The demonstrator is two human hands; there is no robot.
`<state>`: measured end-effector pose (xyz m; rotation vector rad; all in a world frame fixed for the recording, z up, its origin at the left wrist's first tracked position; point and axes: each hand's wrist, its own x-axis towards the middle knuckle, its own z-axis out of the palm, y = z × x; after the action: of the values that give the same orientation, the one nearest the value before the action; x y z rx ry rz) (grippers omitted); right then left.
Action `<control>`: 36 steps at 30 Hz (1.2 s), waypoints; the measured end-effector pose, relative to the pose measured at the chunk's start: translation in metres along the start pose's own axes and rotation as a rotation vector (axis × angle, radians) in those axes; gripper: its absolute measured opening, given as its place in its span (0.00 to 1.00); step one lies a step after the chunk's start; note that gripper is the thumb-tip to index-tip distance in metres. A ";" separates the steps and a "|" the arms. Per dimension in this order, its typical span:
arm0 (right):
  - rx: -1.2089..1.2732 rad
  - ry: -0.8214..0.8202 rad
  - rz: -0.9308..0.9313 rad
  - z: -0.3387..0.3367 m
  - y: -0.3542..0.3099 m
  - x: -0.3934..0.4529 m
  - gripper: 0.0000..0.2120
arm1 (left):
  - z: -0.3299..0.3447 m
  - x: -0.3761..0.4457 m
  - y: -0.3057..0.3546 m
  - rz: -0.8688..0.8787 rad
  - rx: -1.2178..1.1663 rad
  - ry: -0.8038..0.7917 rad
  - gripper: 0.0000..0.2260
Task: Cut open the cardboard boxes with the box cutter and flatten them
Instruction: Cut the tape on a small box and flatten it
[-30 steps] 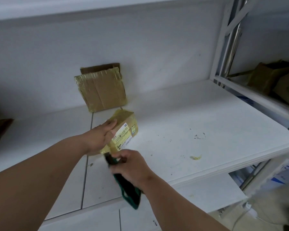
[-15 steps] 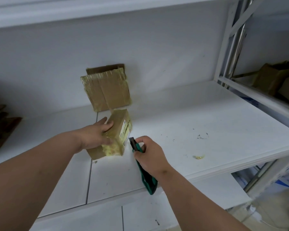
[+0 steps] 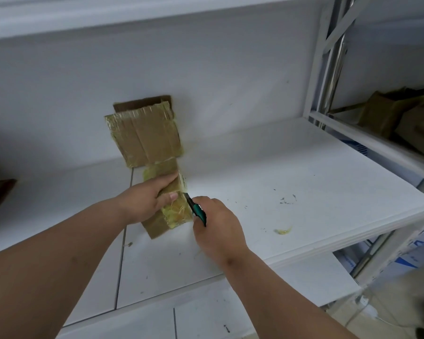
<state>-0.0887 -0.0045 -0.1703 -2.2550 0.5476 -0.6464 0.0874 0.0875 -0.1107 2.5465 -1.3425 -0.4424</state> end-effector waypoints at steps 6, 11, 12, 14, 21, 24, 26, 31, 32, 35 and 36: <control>-0.074 0.045 -0.060 -0.002 0.004 0.005 0.21 | -0.002 0.010 0.002 0.063 0.038 0.010 0.24; -0.141 0.070 -0.020 0.001 0.006 0.010 0.18 | -0.002 0.019 0.009 0.016 0.124 0.023 0.26; -0.152 0.077 -0.006 0.000 0.007 0.011 0.18 | -0.001 0.020 0.011 -0.002 0.137 0.032 0.27; -0.171 0.082 0.021 -0.001 0.010 0.014 0.17 | 0.000 0.022 0.016 -0.018 0.194 0.052 0.31; -0.234 0.048 0.064 -0.004 0.016 0.024 0.16 | 0.012 0.036 0.023 -0.007 0.161 0.068 0.37; -0.243 0.033 0.093 -0.006 0.016 0.030 0.15 | 0.010 0.043 0.025 0.014 0.119 0.037 0.33; -0.248 0.033 0.112 -0.007 0.018 0.035 0.15 | 0.005 0.046 0.026 0.025 0.137 0.023 0.31; -0.230 0.052 0.104 -0.003 0.021 0.044 0.16 | -0.007 0.056 0.024 0.044 0.107 -0.037 0.27; -0.221 0.070 0.098 -0.002 0.021 0.047 0.16 | -0.008 0.057 0.024 0.038 0.090 -0.043 0.27; -0.199 0.089 0.105 0.000 0.022 0.050 0.17 | -0.011 0.060 0.026 0.034 0.048 -0.040 0.26; -0.180 0.091 0.116 0.001 0.022 0.050 0.18 | -0.011 0.061 0.027 0.035 0.030 -0.035 0.26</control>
<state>-0.0536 -0.0460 -0.1729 -2.3474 0.8034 -0.6668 0.1036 0.0232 -0.1008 2.5462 -1.4147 -0.4649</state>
